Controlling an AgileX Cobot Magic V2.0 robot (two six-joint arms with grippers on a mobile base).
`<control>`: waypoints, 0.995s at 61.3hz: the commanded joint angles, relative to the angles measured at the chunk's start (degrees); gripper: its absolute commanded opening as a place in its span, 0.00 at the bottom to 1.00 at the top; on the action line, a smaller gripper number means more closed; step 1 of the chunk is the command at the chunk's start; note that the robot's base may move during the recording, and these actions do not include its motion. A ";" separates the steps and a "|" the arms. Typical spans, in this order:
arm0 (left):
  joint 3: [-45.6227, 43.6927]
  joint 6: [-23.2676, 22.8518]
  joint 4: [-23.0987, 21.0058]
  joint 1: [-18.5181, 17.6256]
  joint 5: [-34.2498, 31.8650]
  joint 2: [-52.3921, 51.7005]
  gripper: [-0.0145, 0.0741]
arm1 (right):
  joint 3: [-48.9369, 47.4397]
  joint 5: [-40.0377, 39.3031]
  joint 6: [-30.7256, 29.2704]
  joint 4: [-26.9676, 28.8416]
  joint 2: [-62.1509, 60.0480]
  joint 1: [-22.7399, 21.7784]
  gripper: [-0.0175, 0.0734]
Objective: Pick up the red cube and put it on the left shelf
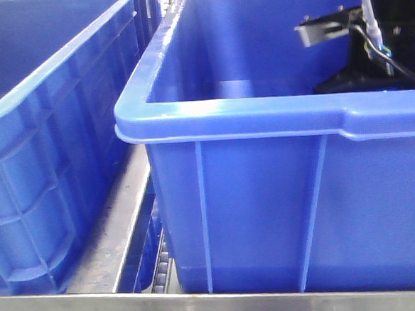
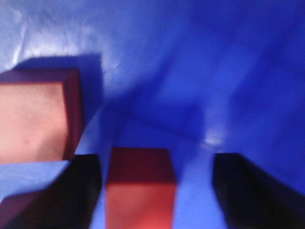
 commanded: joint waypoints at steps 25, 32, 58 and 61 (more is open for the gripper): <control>1.32 -0.05 -0.28 -0.07 -4.53 -0.95 0.28 | 11.68 -18.93 0.00 3.64 -31.85 -0.23 0.88; 1.32 -0.05 -0.28 -0.07 -4.53 -0.95 0.28 | 17.49 -22.65 0.00 3.64 -40.74 -0.23 0.88; 1.32 -0.05 -0.28 -0.07 -4.53 -0.95 0.28 | 32.84 -25.80 0.00 3.64 -63.38 -0.23 0.57; 1.32 -0.05 -0.28 -0.07 -4.53 -0.95 0.28 | 33.99 -25.76 0.00 3.75 -65.36 -0.23 0.44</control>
